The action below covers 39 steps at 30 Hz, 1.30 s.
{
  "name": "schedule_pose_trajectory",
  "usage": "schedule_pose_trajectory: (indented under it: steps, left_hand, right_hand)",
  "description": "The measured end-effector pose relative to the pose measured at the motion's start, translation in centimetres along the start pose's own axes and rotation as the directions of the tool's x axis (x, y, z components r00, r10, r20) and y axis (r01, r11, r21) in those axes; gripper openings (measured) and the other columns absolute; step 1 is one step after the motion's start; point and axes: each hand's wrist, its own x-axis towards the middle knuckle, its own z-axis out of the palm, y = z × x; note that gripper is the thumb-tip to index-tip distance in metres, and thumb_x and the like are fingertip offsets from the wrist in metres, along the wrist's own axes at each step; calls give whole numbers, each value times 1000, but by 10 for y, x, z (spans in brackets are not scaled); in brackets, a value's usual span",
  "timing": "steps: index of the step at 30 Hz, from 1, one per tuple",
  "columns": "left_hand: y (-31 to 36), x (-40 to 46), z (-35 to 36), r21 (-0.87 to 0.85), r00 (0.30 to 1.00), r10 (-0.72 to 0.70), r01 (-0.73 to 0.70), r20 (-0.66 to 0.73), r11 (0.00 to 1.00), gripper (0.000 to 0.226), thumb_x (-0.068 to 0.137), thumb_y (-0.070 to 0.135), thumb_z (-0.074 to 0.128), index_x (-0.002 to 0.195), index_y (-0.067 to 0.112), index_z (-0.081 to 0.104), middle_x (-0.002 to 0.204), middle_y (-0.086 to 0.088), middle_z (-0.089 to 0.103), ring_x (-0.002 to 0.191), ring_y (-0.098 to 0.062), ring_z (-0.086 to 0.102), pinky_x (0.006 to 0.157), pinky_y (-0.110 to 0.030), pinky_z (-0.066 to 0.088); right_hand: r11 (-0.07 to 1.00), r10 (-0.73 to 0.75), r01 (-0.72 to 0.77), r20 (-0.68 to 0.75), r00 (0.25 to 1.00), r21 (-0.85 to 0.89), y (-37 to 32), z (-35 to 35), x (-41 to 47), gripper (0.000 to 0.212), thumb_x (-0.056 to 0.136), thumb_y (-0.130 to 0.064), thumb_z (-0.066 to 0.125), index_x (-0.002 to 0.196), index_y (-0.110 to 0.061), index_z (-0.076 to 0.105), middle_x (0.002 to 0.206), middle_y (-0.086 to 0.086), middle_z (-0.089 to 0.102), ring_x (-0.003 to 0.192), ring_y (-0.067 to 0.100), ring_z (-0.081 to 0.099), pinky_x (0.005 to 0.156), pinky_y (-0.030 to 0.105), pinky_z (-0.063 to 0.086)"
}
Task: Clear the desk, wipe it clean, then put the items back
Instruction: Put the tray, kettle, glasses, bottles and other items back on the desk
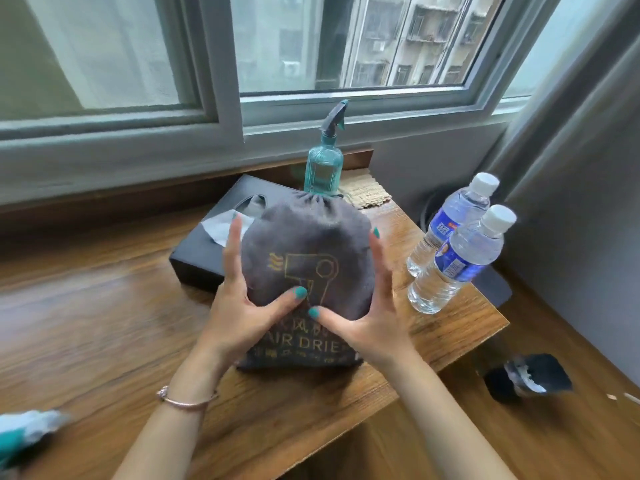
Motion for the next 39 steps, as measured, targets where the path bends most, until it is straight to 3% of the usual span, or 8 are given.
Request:
schedule_pose_trajectory:
  steps: [7, 13, 16, 19, 22, 26, 34, 39]
  left_hand:
    - [5, -32, -26, 166, 957, 233, -261, 174, 951, 92, 59, 40, 87, 141, 36, 45, 138, 21, 48, 131, 1, 44, 106, -18, 38]
    - [-7, -65, -16, 243, 998, 57, -55, -1, 969, 53, 49, 53, 83, 95, 33, 65, 91, 10, 69, 83, -4, 63, 71, -26, 53]
    - [-8, -80, -6, 186, 997, 2, 12, -72, 982, 55, 48, 50, 90, 89, 26, 61, 96, 4, 62, 87, -7, 60, 71, -33, 52]
    - [3, -71, -13, 262, 993, 91, -70, -69, 962, 69, 48, 46, 91, 99, 47, 46, 124, 8, 40, 123, -18, 44, 98, -44, 46]
    - [27, -52, -25, 212, 983, 169, -180, 68, 961, 100, 45, 48, 88, 127, 48, 31, 149, 19, 19, 144, -9, 19, 114, -41, 28]
    - [41, -32, -19, 190, 917, 61, -147, 395, 971, 109, 54, 38, 89, 143, 39, 27, 143, 7, 43, 133, -5, 42, 111, -34, 39]
    - [2, -35, -10, -144, 960, -125, 165, 252, 976, 86, 56, 27, 84, 127, 41, 38, 127, -3, 50, 112, -17, 61, 90, -37, 54]
    - [-11, -43, -12, -208, 935, -187, 256, 301, 944, 82, 70, -13, 75, 128, 35, 43, 124, -2, 58, 110, -8, 63, 82, -27, 55]
  right_hand:
    - [994, -97, 105, 273, 957, -12, -13, -25, -3, 105, 64, -14, 90, 143, -41, 28, 133, -47, 32, 124, -19, 39, 94, 5, 40]
    - [996, 85, -91, 321, 943, 3, -13, -30, -6, 91, 55, -19, 95, 131, -31, 45, 120, -24, 53, 108, -3, 55, 86, 25, 54]
    - [987, 154, -158, 326, 933, -15, -12, -32, -10, 75, 53, -21, 96, 115, -31, 56, 114, -8, 61, 105, 11, 58, 83, 29, 55]
    - [986, 161, -169, 349, 923, -9, -11, -35, -6, 66, 55, -20, 95, 104, -38, 55, 123, -4, 50, 110, 11, 50, 84, 18, 48]
    - [987, 128, -156, 406, 905, 37, -9, -36, 3, 70, 57, -16, 93, 114, -35, 57, 131, -8, 51, 122, 12, 49, 95, 28, 49]
    - [951, 125, -236, 447, 886, 202, 0, -31, 2, 62, 60, 0, 89, 109, -28, 62, 105, -2, 69, 100, 13, 65, 74, 26, 55]
    - [856, 240, -369, 352, 904, 363, 9, -10, -7, 25, 86, -1, 69, 95, -23, 61, 88, -6, 69, 81, 2, 66, 65, 16, 51]
    - [812, 283, -461, 450, 847, 357, 26, 5, -16, 72, 66, -2, 87, 120, -32, 51, 120, 0, 62, 112, 15, 60, 85, 31, 57]
